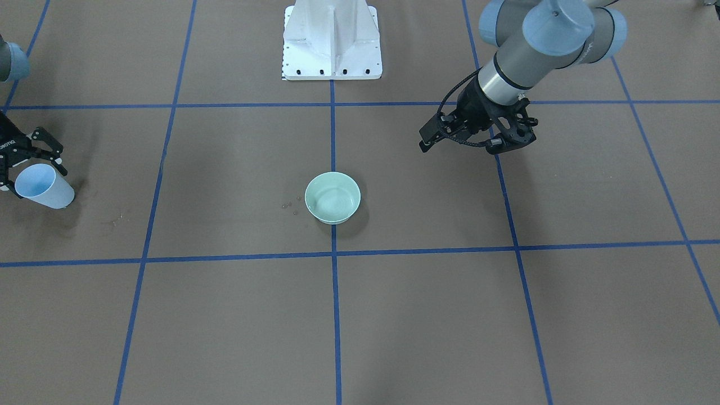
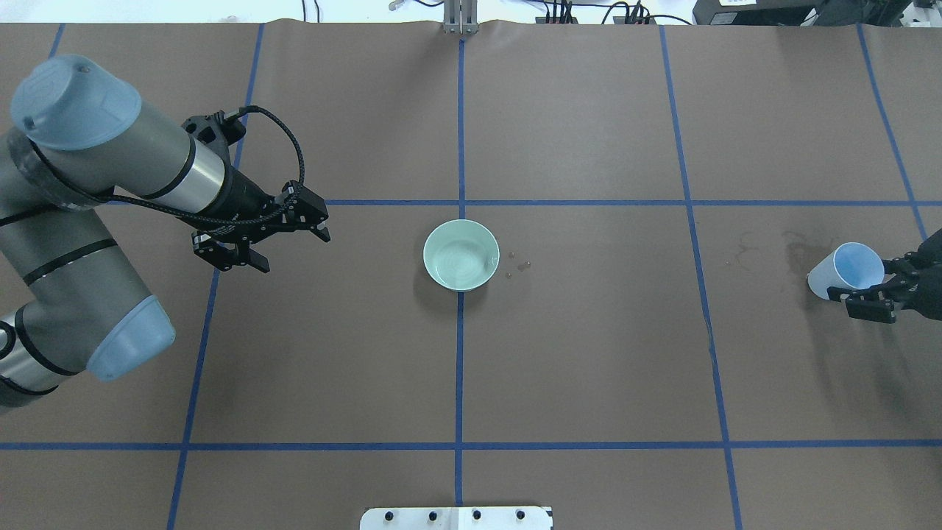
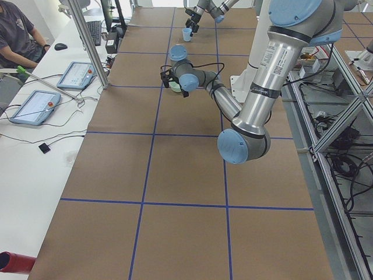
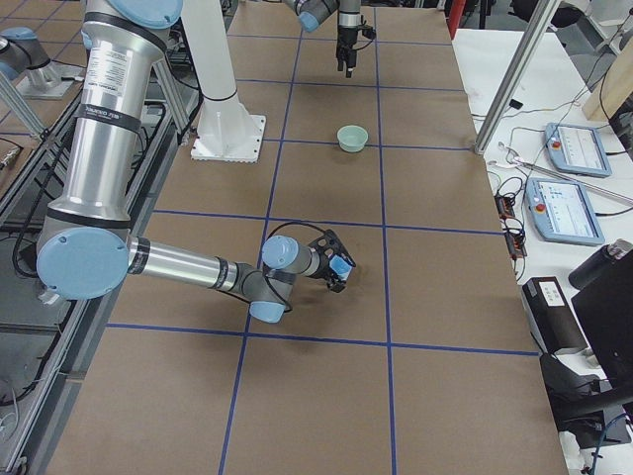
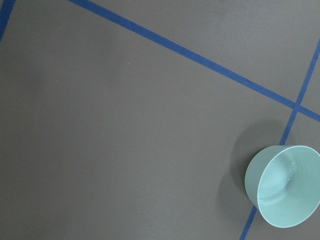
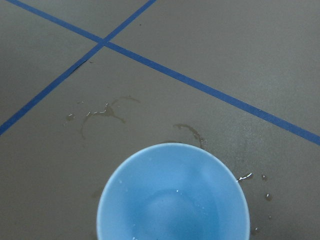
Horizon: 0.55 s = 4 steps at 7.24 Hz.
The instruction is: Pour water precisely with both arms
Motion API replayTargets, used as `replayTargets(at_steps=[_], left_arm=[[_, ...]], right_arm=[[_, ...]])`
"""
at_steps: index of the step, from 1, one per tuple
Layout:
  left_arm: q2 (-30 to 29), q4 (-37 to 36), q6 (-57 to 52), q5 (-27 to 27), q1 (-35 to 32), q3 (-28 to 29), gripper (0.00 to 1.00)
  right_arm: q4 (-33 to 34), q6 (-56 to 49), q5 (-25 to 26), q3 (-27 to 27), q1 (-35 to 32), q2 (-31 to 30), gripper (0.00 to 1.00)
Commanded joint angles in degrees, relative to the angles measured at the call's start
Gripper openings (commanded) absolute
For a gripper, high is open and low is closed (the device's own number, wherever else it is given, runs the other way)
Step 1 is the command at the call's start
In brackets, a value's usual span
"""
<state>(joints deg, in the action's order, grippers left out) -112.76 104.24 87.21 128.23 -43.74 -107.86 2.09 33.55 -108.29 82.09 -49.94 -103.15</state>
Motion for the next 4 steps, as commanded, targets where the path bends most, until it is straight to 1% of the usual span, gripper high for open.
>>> replayTargets(at_steps=[1, 3, 4], left_arm=[[0.0, 0.0, 0.07, 0.0, -0.11, -0.16, 1.0], [0.0, -0.26, 0.07, 0.0, -0.2, -0.42, 1.0], [0.0, -0.35, 0.07, 0.0, -0.29, -0.43, 1.0]], right_arm=[[-0.33, 0.37, 0.01, 0.0, 0.02, 0.58, 0.93], [-0.59, 0.37, 0.1, 0.0, 0.02, 0.67, 0.89], [-0.68, 0.28, 0.1, 0.0, 0.02, 0.58, 0.85]])
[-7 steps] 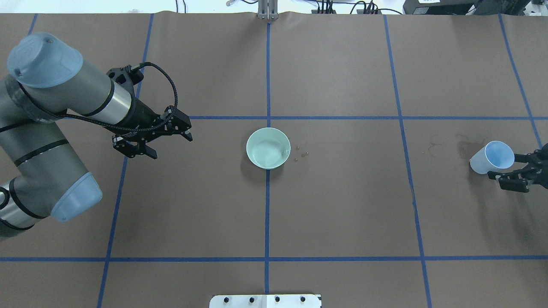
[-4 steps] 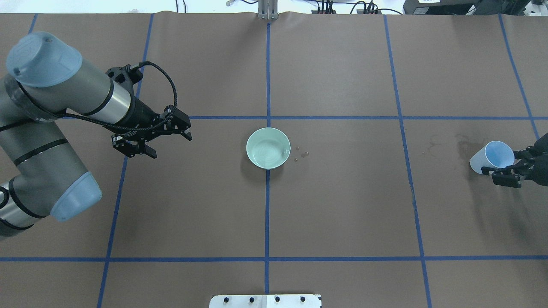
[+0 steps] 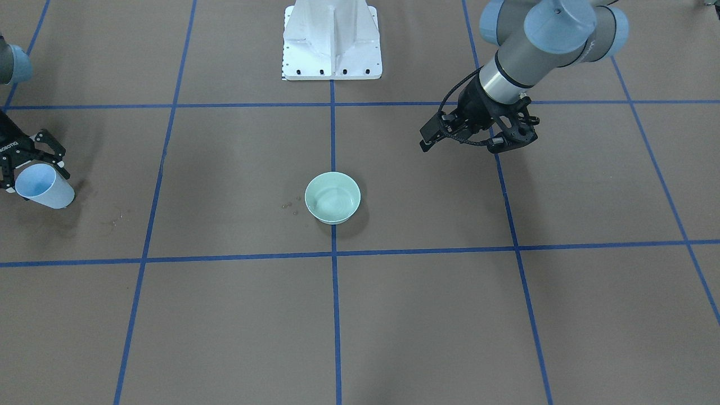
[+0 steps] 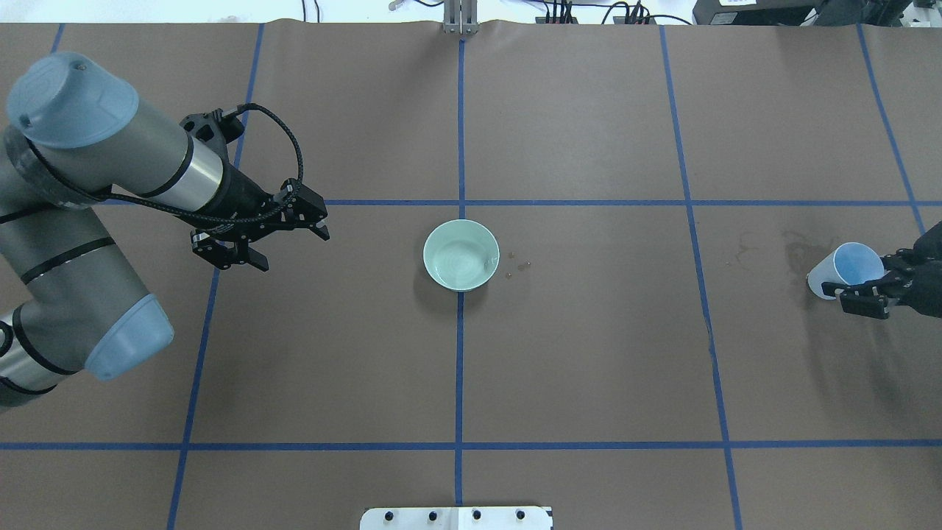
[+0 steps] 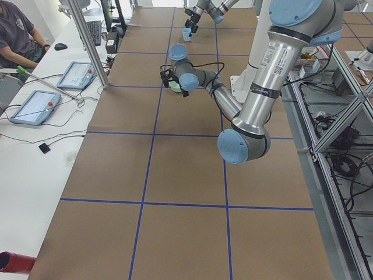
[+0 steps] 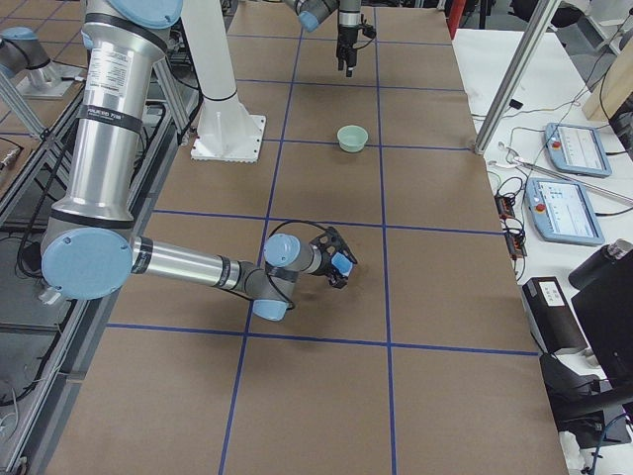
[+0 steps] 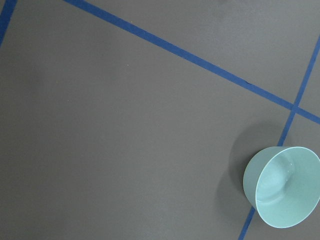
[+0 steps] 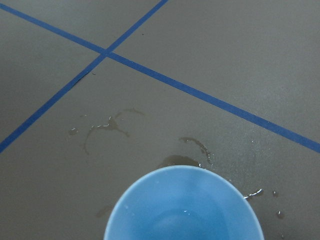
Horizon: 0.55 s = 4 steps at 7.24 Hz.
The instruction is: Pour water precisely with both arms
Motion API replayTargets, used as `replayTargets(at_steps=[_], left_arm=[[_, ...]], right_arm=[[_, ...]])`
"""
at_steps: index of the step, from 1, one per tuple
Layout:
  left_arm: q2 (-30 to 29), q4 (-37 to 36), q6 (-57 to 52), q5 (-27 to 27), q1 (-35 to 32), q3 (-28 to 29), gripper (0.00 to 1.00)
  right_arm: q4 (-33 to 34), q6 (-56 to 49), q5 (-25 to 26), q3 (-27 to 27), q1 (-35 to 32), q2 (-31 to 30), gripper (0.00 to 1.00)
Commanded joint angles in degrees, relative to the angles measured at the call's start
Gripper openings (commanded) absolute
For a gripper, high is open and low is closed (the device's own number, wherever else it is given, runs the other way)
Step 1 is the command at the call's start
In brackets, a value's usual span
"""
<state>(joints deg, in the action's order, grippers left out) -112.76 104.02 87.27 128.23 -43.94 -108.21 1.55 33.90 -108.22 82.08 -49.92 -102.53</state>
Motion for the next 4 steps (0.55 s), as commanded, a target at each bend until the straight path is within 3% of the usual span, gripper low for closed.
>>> replayTargets(at_steps=[1, 2, 3, 4], left_arm=[[0.0, -0.13, 0.0, 0.0, -0.09, -0.07, 1.0], [0.0, -0.13, 0.0, 0.0, -0.09, -0.07, 1.0], [0.0, -0.13, 0.0, 0.0, -0.09, -0.07, 1.0], [0.0, -0.13, 0.0, 0.0, -0.26, -0.07, 1.0]], right_arm=[[-0.14, -0.07, 0.03, 0.09, -0.09, -0.04, 0.75], [-0.05, 0.02, 0.03, 0.09, -0.09, 0.05, 0.5], [-0.05, 0.02, -0.41, 0.62, -0.09, 0.05, 0.08], [0.56, 0.19, -0.5, 1.49, -0.09, 0.75, 0.0]])
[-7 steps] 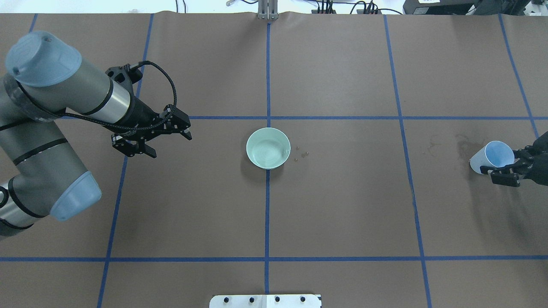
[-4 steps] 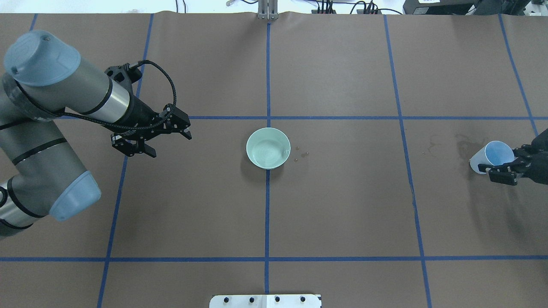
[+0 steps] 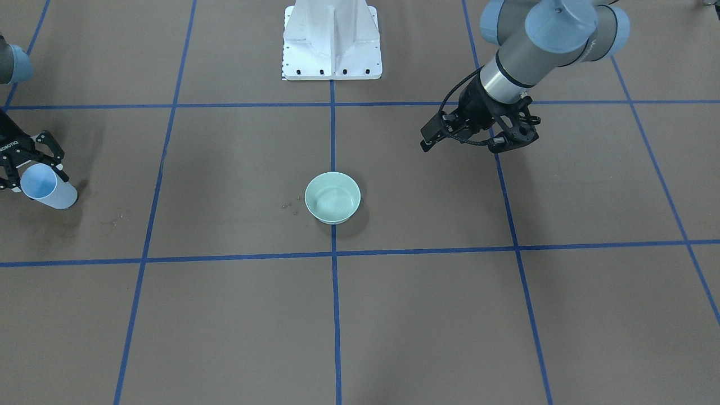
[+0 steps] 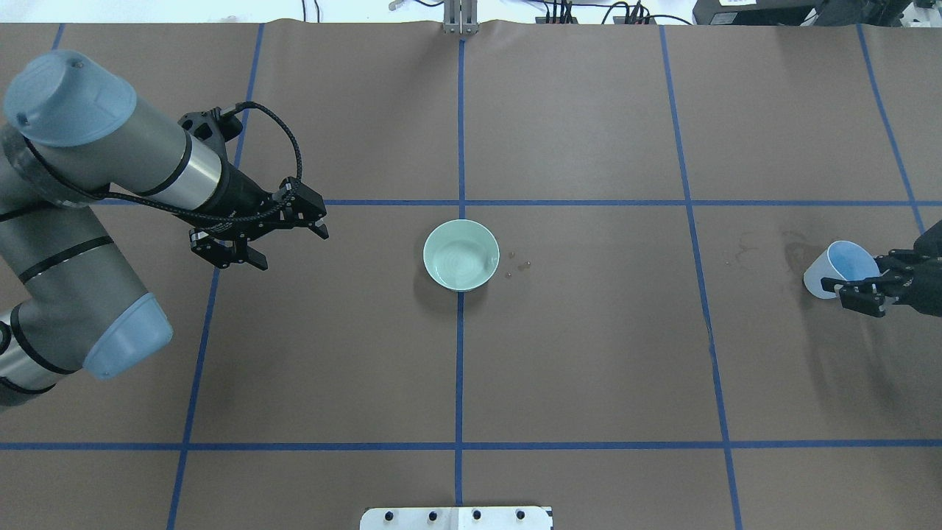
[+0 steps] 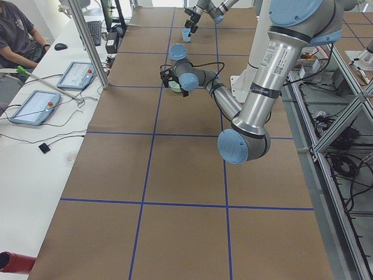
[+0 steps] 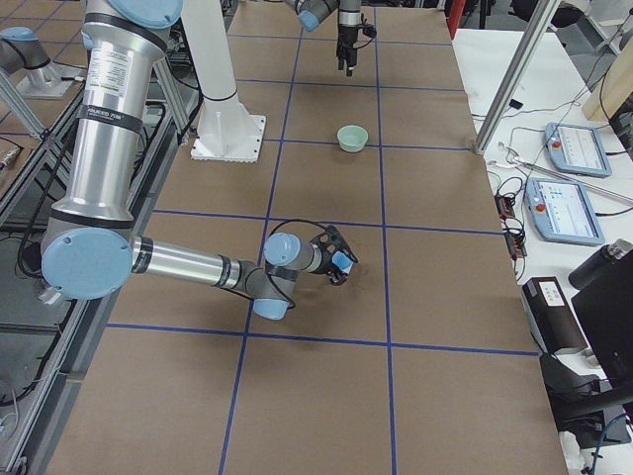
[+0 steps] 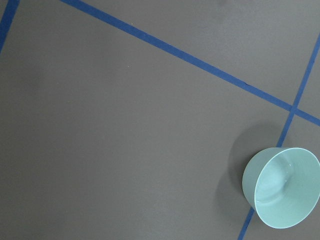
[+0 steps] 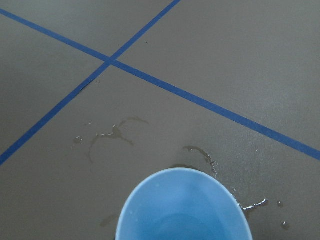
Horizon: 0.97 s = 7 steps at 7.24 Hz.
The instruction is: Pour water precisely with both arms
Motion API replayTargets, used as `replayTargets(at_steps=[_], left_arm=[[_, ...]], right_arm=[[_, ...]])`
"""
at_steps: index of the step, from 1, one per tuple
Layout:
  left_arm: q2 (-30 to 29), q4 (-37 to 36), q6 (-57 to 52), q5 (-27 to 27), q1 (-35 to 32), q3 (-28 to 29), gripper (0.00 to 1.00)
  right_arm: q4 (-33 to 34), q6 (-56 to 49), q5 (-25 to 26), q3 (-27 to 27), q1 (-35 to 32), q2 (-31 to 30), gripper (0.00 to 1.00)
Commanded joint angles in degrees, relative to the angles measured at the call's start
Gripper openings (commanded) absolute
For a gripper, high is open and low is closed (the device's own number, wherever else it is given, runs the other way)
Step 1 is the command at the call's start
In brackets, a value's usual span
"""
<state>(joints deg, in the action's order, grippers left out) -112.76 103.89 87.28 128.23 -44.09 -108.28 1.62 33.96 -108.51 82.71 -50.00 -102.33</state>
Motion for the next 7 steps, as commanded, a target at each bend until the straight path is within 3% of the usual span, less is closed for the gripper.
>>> replayTargets(at_steps=[1, 2, 3, 5, 7], left_arm=[[0.0, -0.09, 0.0, 0.0, -0.29, 0.08, 1.0], [0.0, -0.09, 0.0, 0.0, -0.29, 0.08, 1.0], [-0.09, -0.09, 0.0, 0.0, -0.47, 0.26, 1.0], [0.0, -0.09, -0.35, 0.09, -1.17, 0.44, 1.0], [0.0, -0.09, -0.88, 0.35, -2.57, 1.57, 1.0]], right_arm=[[1.36, 4.23, -0.04, 2.27, -0.01, 1.94, 0.0], [6.15, 6.97, 0.4, 5.41, -0.1, 3.78, 0.0], [15.25, 7.0, 4.14, 11.79, -0.01, 3.8, 0.0], [39.23, 7.0, 6.72, 25.34, 3.22, 7.46, 0.0], [55.77, 7.09, 11.02, 30.3, 8.49, 15.26, 0.0]])
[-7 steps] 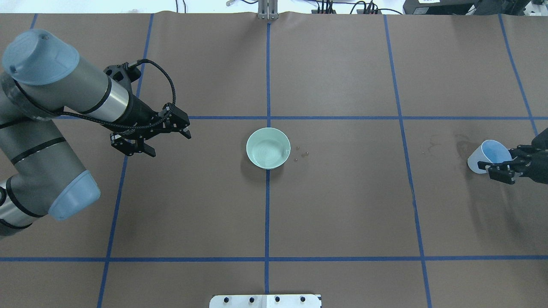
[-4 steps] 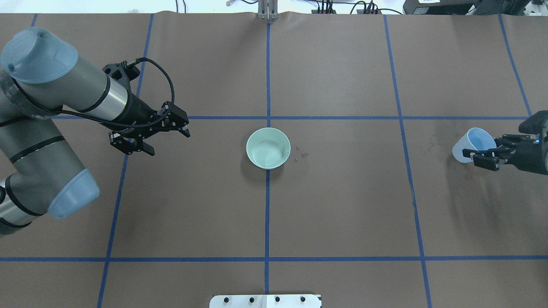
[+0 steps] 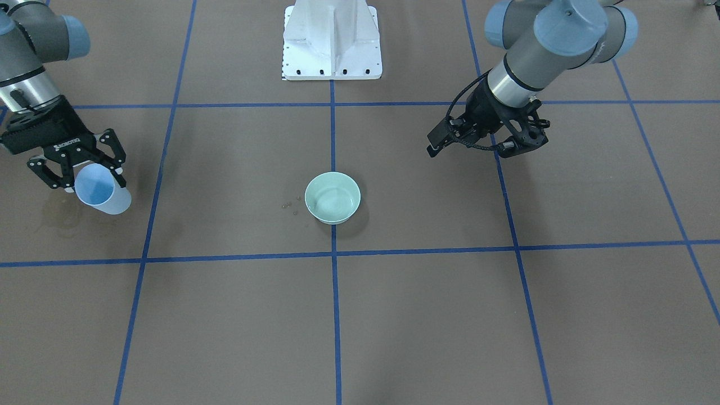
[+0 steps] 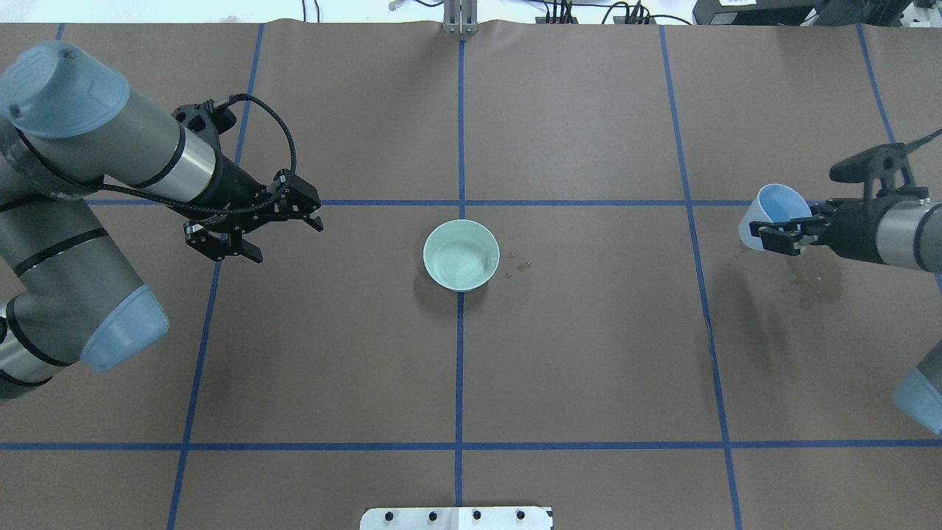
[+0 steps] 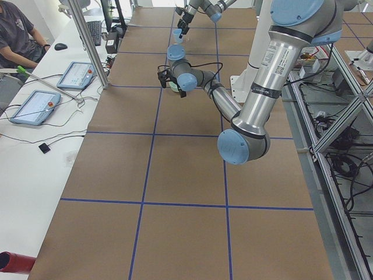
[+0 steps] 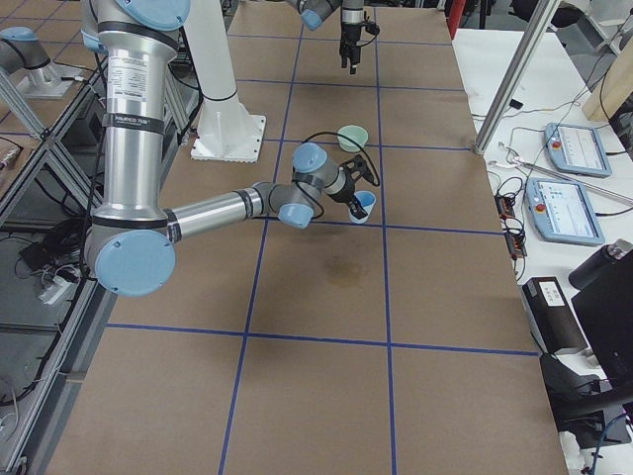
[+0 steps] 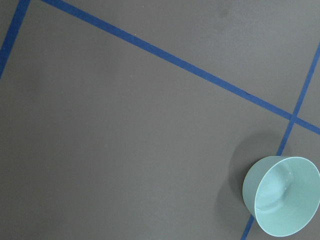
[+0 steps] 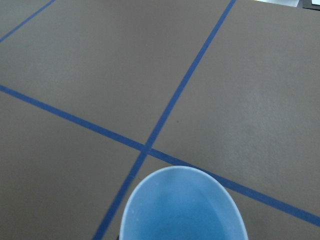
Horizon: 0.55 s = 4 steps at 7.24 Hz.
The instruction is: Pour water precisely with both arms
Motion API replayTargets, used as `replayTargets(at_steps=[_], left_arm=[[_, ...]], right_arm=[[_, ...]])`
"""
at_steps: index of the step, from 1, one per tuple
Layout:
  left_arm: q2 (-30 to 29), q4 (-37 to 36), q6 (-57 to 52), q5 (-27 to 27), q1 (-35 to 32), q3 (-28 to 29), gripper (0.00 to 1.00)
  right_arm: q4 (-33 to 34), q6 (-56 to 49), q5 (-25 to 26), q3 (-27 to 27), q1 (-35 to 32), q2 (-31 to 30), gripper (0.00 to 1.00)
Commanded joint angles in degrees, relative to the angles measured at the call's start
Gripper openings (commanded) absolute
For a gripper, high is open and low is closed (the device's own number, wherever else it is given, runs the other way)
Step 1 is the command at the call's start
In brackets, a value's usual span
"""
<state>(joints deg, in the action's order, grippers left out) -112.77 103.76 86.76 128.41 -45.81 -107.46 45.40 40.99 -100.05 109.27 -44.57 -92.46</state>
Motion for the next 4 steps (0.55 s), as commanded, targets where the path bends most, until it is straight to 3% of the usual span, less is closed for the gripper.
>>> replayTargets(at_steps=[1, 3, 4], left_arm=[[0.0, -0.05, -1.06, 0.26, -1.47, 1.02, 1.0], [0.0, 0.3, -1.94, 0.44, -3.31, 2.51, 1.0], [0.0, -0.05, -4.38, 0.53, -3.93, 3.3, 1.0]], right_arm=[[22.17, 0.14, 4.92, 3.93, 6.65, 13.1, 0.0], [45.18, 0.23, 11.25, 3.32, 14.48, 29.53, 0.0], [52.17, 0.14, 12.75, 0.88, 16.6, 35.62, 0.0]])
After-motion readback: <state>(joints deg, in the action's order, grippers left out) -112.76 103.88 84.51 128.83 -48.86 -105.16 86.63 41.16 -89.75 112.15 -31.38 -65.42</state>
